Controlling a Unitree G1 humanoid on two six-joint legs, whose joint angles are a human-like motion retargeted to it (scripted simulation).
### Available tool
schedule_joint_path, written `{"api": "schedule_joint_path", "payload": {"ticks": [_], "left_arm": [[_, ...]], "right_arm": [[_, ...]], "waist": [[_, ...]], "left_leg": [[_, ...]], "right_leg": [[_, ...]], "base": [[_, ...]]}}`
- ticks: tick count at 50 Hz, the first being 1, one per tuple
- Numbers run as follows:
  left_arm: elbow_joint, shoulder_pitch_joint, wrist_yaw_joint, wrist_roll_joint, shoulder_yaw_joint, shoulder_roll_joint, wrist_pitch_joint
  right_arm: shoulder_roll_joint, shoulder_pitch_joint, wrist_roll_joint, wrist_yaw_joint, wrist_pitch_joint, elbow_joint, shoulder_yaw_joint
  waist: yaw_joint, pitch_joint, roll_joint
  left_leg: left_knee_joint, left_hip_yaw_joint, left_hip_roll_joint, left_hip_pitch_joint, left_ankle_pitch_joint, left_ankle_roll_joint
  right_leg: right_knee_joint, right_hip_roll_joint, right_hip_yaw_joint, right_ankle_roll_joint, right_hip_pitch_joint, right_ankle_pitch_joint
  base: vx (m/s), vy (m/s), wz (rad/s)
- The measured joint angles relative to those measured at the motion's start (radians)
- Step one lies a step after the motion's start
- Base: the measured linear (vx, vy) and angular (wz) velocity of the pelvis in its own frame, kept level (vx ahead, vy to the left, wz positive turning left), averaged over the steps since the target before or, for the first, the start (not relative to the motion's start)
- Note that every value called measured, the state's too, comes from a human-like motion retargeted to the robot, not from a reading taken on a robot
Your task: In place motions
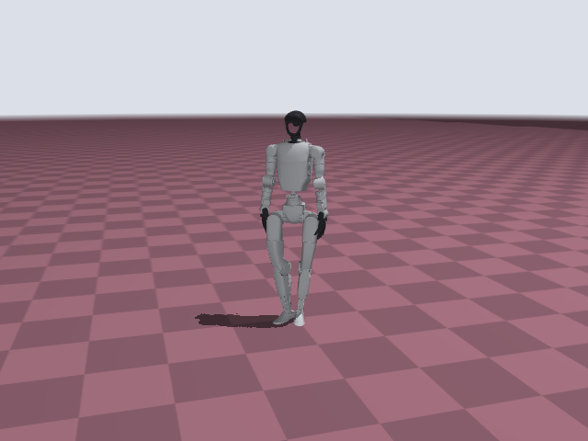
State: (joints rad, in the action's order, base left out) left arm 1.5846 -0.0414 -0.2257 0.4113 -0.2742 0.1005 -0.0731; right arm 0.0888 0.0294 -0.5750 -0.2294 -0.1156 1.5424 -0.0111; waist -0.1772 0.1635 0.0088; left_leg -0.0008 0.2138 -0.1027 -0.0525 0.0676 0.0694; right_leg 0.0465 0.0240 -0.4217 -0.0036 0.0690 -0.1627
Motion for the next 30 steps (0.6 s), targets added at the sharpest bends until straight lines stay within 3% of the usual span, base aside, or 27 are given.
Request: {"api": "schedule_joint_path", "payload": {"ticks": [30], "left_arm": [[-0.002, -0.002, -0.006, 0.001, 0.001, 0.002, -0.002]], "right_arm": [[0.019, 0.012, -0.067, -0.008, 0.002, -0.032, -0.013]], "waist": [[-0.028, -0.005, 0.016]], "left_leg": [[-0.004, 0.027, 0.006, 0.002, 0.001, 0.002]], "right_leg": [[0.004, 0.005, 0.016, -0.007, 0.015, 0.046]], "base": [[0.00, 0.00, 0.00]]}}
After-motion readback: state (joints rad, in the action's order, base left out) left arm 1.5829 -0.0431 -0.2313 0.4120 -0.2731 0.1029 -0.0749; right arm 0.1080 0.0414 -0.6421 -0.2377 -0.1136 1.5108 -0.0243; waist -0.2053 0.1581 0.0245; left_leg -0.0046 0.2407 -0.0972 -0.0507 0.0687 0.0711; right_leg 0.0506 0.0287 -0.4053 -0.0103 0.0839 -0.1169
